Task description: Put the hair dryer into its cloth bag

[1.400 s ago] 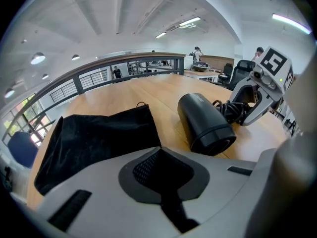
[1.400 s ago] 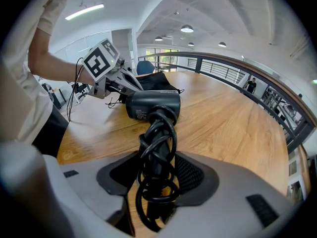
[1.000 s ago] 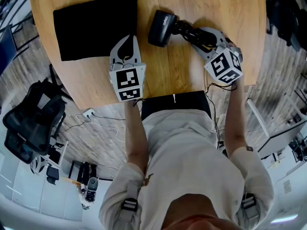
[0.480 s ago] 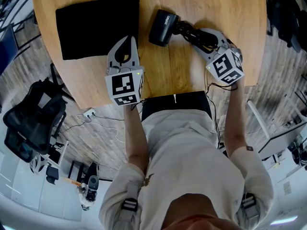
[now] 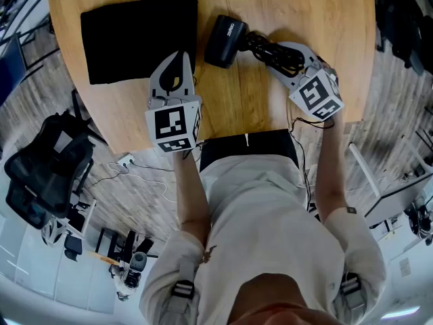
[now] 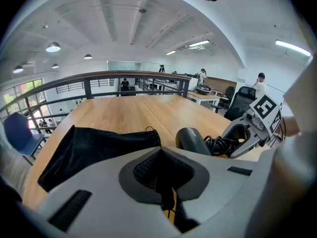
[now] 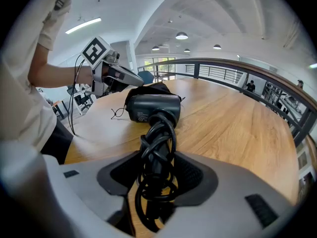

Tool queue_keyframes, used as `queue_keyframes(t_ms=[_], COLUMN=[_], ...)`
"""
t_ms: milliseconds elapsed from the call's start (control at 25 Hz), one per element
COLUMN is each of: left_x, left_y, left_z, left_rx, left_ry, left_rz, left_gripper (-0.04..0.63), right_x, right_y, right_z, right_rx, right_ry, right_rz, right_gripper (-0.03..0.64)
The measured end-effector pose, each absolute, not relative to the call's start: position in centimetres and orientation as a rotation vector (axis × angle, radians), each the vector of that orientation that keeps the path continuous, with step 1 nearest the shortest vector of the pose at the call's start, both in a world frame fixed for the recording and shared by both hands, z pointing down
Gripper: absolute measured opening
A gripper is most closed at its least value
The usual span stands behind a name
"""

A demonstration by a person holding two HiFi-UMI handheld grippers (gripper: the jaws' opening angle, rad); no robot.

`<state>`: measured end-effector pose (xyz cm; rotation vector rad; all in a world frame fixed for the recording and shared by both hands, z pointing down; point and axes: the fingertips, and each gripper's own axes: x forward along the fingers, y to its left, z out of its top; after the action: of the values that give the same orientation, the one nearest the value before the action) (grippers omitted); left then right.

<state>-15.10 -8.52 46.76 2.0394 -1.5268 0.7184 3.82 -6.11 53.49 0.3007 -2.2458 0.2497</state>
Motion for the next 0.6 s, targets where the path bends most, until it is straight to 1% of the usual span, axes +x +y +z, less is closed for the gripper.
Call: queue_keyframes(t_ms=[600], left_x=[-14.4], left_y=[-8.5], left_z=[45.8], left_rx=[2.081], left_ry=[-1.501], left_rz=[0.687], left_gripper=[0.017], right_x=[0.5], right_y=[-5.7], right_z=[53.2], right_rx=[0.229], right_ry=[-2.247], right_rz=[0.242], right_gripper=[0.222])
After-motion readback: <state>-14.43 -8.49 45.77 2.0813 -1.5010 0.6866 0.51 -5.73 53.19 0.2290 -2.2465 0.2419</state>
